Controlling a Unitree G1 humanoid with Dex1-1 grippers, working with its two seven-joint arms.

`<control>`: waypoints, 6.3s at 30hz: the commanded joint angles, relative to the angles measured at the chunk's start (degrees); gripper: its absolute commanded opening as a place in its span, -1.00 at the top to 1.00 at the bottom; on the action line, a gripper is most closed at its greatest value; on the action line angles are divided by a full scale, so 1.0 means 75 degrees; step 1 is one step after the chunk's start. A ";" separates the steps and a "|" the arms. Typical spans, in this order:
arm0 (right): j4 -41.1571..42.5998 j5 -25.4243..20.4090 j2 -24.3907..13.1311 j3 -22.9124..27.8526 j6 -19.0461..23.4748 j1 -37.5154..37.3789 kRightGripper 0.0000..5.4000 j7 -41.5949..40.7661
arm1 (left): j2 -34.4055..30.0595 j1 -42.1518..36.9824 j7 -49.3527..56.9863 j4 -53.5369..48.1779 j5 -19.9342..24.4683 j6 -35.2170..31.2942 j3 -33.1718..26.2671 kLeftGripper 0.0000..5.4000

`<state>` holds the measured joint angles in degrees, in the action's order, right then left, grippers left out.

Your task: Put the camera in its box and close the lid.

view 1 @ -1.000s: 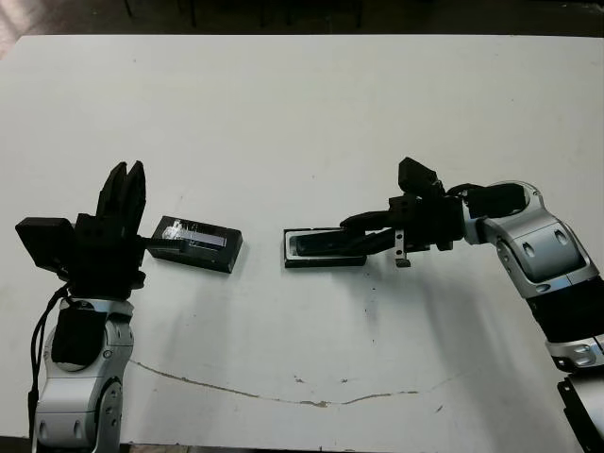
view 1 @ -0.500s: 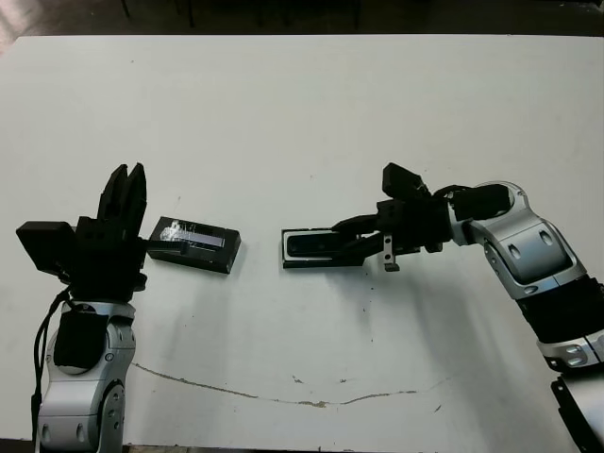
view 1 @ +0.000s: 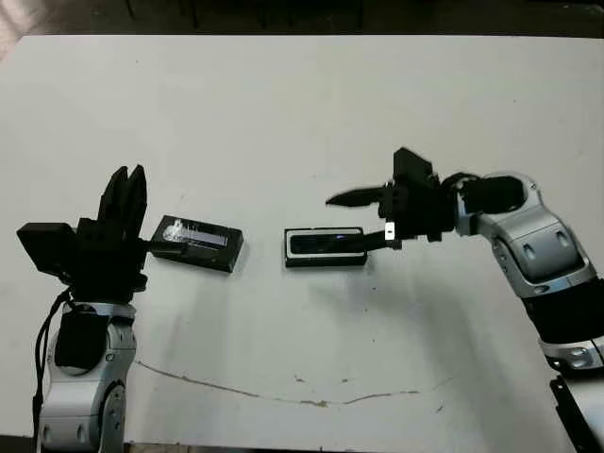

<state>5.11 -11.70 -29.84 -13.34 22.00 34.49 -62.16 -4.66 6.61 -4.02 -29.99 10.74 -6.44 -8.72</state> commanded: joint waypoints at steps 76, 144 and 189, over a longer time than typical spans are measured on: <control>0.2902 -0.1599 0.0787 0.2514 0.0215 -0.3801 0.99 0.4372 | -0.5886 -0.6660 -1.0757 0.6799 -0.3527 0.0436 0.4699 1.00; 0.3132 -0.2369 0.0498 0.2768 0.0001 -0.4675 1.00 0.3716 | -0.4557 0.1528 -0.5606 -0.1397 0.1833 -0.3795 -0.1529 -0.78; 0.2772 -0.2232 0.0445 0.2697 -0.0324 -0.4699 1.00 0.3560 | -0.4592 0.2311 -0.4502 -0.0871 0.1167 -0.3377 -0.0321 -0.99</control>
<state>26.44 -28.51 -25.67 6.69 19.55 -0.36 -34.96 -39.37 22.79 -38.28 -37.20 20.11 -31.42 -11.59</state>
